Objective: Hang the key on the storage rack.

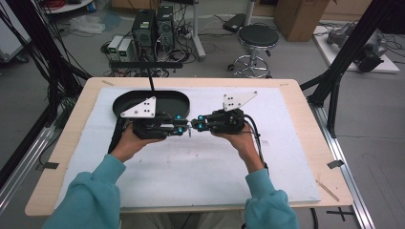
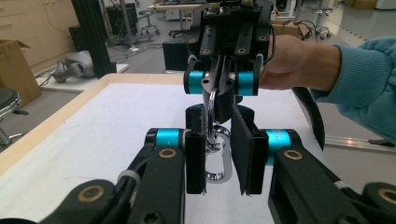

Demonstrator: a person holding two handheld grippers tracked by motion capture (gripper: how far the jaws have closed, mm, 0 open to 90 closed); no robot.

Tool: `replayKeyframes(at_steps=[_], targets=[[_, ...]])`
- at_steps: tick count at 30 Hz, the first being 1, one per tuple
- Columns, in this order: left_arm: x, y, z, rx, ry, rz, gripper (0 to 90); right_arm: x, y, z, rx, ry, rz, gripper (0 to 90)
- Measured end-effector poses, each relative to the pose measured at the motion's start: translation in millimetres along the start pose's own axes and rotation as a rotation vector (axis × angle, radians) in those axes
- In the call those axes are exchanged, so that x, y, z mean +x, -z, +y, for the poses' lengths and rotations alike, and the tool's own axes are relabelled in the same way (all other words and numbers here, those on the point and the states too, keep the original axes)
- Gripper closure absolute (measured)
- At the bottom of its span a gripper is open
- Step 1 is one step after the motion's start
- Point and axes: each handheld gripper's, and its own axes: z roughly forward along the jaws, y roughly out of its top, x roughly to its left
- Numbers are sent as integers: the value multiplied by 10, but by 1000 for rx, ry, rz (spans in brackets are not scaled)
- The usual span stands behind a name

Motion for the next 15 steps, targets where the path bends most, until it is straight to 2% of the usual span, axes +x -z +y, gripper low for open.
replayKeyframes(at_steps=[6,15], targets=[[1,4,2,-6,-3,-1,792,10,-6,-3,11,-13,5,887],[-1,16,3,-2,-8,-1,830,11,-19,-1,11,0,13,886]])
